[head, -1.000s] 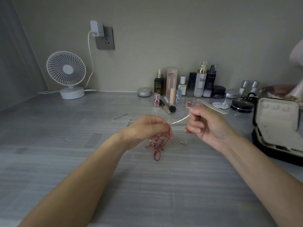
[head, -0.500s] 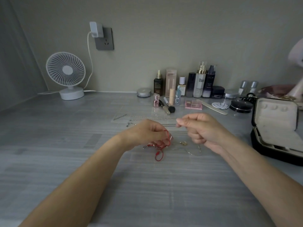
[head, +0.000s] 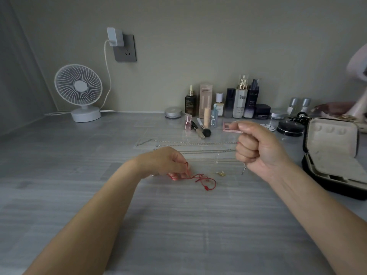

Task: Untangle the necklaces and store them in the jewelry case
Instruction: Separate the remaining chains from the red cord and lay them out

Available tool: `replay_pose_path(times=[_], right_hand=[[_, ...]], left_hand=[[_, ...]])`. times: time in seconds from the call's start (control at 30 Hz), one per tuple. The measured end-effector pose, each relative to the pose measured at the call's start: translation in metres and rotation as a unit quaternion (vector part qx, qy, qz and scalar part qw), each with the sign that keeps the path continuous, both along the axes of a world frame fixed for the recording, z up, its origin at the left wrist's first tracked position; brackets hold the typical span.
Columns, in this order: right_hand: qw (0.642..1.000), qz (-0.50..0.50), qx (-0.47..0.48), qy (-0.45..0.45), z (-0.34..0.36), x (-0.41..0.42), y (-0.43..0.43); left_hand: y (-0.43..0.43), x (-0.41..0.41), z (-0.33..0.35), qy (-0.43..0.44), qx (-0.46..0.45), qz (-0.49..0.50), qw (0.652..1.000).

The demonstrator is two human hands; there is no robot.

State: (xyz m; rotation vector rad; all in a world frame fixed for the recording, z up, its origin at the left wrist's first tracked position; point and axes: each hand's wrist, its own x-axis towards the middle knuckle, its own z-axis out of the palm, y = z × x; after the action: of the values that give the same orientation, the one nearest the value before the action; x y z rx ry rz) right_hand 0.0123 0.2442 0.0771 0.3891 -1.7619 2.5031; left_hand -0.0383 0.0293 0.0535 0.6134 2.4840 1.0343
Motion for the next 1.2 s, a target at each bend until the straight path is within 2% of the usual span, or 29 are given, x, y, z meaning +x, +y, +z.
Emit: replay_pose_path(times=[0.13, 0.2, 0.27, 0.33, 0.43, 0.5, 0.67, 0.83, 1.0, 1.1, 1.2], right_hand=[[1.0, 0.003, -0.007, 0.005, 0.0, 0.0, 0.002], [1.0, 0.003, -0.002, 0.005, 0.001, 0.0, 0.002], [1.0, 0.0, 0.009, 0.002, 0.001, 0.001, 0.001], [1.0, -0.001, 0.021, 0.0, 0.001, 0.002, -0.001], [0.999, -0.005, 0.032, -0.001, 0.0, 0.002, -0.003], [1.0, -0.003, 0.03, -0.001, 0.0, 0.001, -0.003], [1.0, -0.006, 0.024, -0.003, 0.001, 0.0, -0.001], [0.999, -0.015, 0.028, -0.003, -0.001, -0.002, 0.001], [0.997, -0.022, 0.068, -0.011, -0.003, -0.004, 0.001], [0.988, -0.039, 0.148, -0.036, -0.003, -0.004, 0.004], [0.955, -0.057, 0.276, -0.092, -0.003, -0.005, 0.005]], left_hand=[[-0.011, -0.003, 0.006, -0.006, -0.11, 0.006, 0.994], [-0.012, 0.0, 0.01, -0.006, -0.136, -0.001, 0.991], [-0.01, 0.005, 0.012, -0.027, -0.089, -0.024, 0.995], [-0.002, 0.01, 0.011, -0.048, -0.003, -0.047, 0.998], [0.019, 0.017, 0.004, -0.018, 0.118, -0.05, 0.992], [0.034, 0.023, -0.003, 0.008, 0.151, -0.035, 0.988], [0.049, 0.026, -0.013, 0.101, 0.153, -0.022, 0.983], [0.037, 0.023, 0.004, 0.035, 0.307, 0.046, 0.95], [0.031, 0.021, 0.012, -0.103, 0.423, 0.044, 0.899], [0.031, 0.022, 0.016, -0.148, 0.447, 0.026, 0.882], [0.029, 0.022, 0.016, -0.168, 0.441, 0.022, 0.881]])
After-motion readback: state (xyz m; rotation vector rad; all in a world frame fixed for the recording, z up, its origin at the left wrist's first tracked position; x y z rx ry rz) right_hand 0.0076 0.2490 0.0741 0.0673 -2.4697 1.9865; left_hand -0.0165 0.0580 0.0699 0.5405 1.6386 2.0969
